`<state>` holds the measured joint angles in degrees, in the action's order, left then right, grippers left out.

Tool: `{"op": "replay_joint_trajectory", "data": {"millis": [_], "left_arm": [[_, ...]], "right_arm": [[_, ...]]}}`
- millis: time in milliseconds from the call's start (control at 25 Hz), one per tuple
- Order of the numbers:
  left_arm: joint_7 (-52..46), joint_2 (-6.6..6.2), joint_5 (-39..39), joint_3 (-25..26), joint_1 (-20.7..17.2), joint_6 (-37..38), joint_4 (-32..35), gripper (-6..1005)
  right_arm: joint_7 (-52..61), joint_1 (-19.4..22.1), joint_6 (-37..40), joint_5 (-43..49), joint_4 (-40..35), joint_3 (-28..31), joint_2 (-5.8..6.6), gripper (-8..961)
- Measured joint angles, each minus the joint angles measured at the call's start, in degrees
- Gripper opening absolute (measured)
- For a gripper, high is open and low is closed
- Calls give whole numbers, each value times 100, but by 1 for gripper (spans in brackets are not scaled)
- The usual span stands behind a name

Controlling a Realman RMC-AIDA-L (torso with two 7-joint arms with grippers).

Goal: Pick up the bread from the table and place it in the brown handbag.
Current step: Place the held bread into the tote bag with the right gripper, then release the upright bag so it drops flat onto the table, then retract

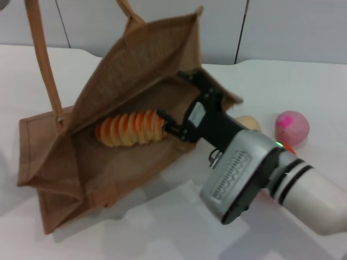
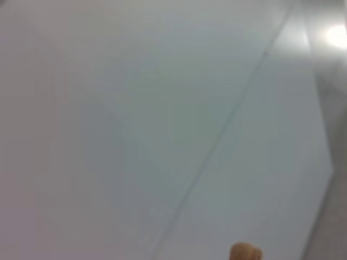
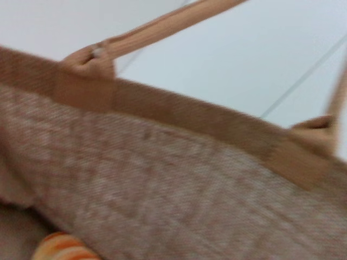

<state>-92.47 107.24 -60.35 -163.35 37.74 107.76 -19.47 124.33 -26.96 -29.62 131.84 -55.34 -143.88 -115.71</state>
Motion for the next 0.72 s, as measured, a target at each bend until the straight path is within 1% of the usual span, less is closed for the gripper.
{"op": "replay_joint_trajectory", "data": {"millis": [120,280,400,560,600,720], "left_arm": [[195,121,-219,2,-77,-223,-59,121],[457,296,-503,6,-187,-639,-140,121],[700,401,-687,6,-275,-954,-143,122],[1138,541,-777,-9,-295,-1393,-144,122],[1255,573,-777,-18,-289,-1447,-143,153],[1848,720,-783,-14,-249,-1642,-130,246]], "right_arm": [[27,226,-621,-18,36,19,-1,893],[207,544,-1917,-27,236,19,-4,892],[834,636,-2813,-33,576,18,-5,892],[1959,652,-3881,-36,1303,12,-3,893],[2161,652,-4078,-36,1444,5,-4,893],[2655,651,-4564,-36,1811,-16,-7,892]]}}
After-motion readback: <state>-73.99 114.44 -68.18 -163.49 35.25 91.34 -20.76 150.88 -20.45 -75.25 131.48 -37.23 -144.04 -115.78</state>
